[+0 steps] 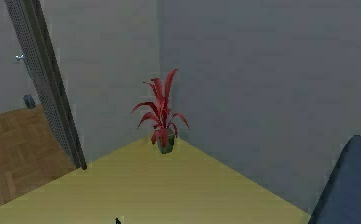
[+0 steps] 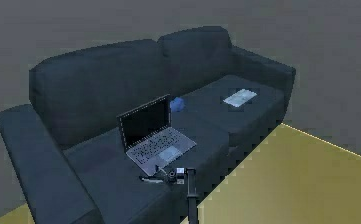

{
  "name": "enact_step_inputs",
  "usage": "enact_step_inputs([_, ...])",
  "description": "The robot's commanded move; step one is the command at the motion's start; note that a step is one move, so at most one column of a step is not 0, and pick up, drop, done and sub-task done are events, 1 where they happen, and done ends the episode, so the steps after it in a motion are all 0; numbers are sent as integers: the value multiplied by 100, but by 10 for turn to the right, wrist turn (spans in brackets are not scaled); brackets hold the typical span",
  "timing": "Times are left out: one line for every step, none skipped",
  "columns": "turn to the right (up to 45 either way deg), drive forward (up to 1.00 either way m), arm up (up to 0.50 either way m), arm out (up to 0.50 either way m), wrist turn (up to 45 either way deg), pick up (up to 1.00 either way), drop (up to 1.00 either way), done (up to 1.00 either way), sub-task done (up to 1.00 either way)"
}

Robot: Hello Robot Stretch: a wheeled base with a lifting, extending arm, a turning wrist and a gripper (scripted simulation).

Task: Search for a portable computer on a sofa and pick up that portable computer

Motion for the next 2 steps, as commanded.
enact_step_inputs([0,0,0,0,0,100,0,0,0])
enact_step_inputs([0,0,10,0,0,0,0,0,0])
